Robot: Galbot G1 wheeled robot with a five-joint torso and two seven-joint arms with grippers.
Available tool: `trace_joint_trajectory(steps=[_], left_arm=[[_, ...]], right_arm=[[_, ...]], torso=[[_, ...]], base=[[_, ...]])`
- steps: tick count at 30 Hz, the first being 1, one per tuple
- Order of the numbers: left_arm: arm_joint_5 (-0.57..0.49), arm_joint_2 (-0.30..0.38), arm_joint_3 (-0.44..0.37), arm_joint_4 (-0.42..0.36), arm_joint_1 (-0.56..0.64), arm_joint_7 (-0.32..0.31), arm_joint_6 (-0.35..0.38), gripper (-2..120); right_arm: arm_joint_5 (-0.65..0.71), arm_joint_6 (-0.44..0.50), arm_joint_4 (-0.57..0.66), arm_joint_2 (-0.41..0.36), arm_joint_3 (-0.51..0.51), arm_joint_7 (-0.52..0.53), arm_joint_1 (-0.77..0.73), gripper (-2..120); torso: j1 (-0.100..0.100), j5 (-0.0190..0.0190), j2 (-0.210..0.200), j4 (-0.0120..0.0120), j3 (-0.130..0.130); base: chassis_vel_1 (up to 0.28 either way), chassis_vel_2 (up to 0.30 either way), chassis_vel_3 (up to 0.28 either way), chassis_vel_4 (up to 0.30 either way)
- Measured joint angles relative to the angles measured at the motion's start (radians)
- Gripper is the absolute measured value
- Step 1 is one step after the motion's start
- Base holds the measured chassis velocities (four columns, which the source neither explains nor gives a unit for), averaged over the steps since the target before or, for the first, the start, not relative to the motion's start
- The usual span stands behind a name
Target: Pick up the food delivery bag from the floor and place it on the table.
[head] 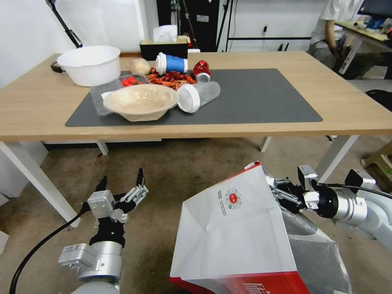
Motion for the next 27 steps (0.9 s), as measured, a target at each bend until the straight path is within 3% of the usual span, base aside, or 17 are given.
trace_joint_trajectory(steps=[27], left_arm=[[0.012, 0.003, -0.001, 0.002, 0.001, 0.005, -0.002, 100]], right_arm=[[-0.007, 0.0, 0.002, 0.008, -0.005, 0.0, 0.001, 0]], torso=[[0.04, 0.0, 0.106, 0.0001, 0.066]], base=[[0.0, 0.0, 0.0, 0.0]])
